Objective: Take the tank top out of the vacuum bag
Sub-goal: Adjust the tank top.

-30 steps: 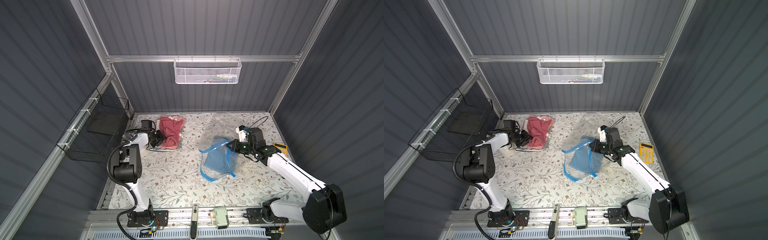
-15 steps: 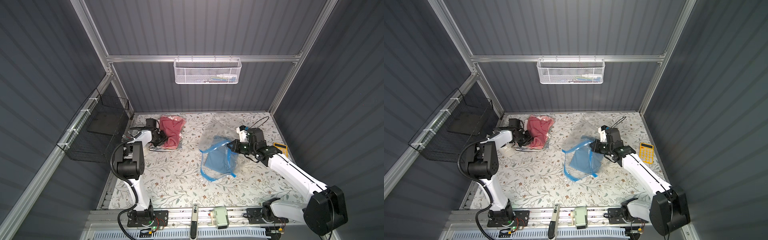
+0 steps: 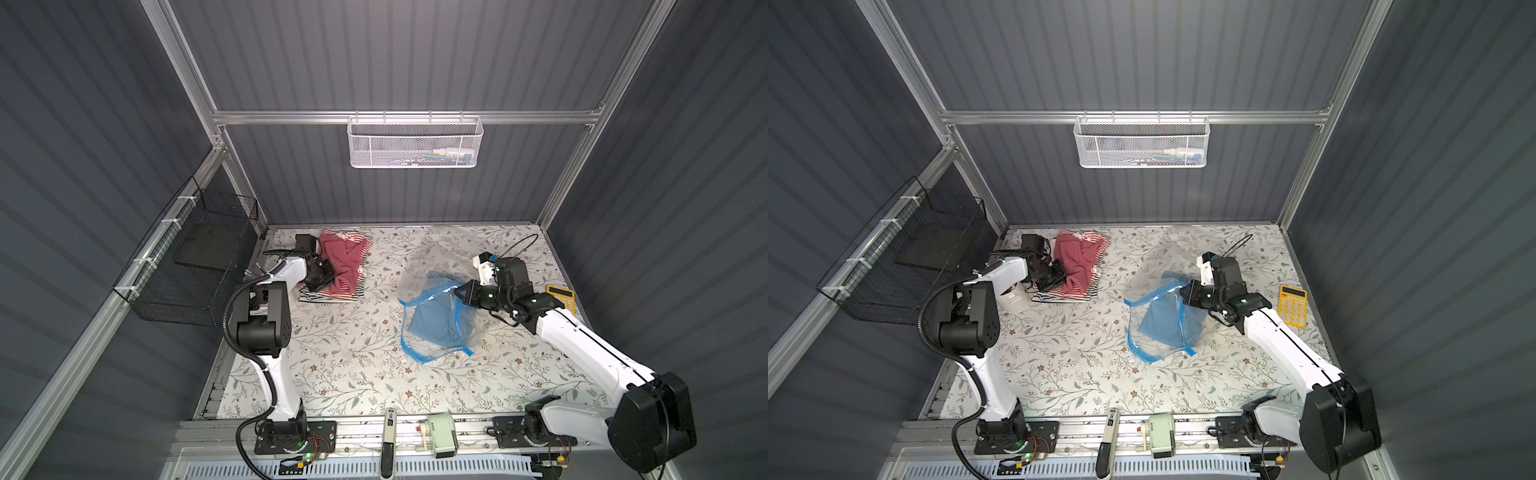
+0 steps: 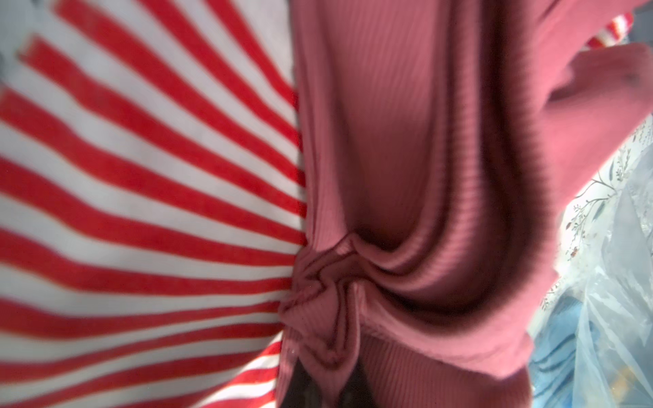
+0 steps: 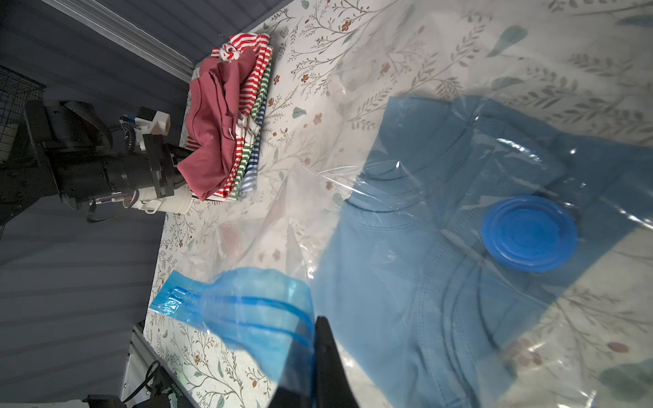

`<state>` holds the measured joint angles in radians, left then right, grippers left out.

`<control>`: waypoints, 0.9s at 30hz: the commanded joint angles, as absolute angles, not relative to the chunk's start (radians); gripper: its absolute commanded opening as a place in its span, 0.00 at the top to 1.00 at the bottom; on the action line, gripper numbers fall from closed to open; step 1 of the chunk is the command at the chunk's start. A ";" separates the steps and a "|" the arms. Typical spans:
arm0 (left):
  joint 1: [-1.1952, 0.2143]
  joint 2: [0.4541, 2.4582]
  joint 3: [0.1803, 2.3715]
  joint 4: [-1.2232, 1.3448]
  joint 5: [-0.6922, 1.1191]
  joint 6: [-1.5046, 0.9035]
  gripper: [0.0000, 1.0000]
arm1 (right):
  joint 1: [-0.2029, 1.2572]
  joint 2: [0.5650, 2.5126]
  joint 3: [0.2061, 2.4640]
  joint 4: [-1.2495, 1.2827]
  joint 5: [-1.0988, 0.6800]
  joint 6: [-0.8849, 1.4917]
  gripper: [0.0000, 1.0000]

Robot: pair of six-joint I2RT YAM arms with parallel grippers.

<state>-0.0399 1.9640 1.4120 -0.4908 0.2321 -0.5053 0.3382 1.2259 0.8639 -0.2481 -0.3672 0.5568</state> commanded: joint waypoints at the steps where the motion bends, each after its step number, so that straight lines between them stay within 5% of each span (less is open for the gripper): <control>1: -0.043 1.950 1.478 -0.534 0.202 -0.452 1.00 | 0.333 1.211 0.853 -0.252 -0.354 0.547 1.00; 17: -0.043 1.935 1.574 -0.681 0.173 -0.348 1.00 | 0.332 1.221 0.843 -0.227 -0.371 0.560 1.00; 22: -0.041 1.931 1.457 -0.570 0.279 -0.401 0.75 | 0.332 1.219 0.840 -0.227 -0.371 0.556 1.00; 27: -0.041 1.950 1.447 -0.574 0.252 -0.403 0.63 | 0.332 1.213 0.848 -0.238 -0.362 0.547 1.00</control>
<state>-0.0399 1.9526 1.4498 -0.5869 0.2295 -0.4004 0.3382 1.2228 0.8471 -0.2325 -0.3698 0.5583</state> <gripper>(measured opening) 0.362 0.044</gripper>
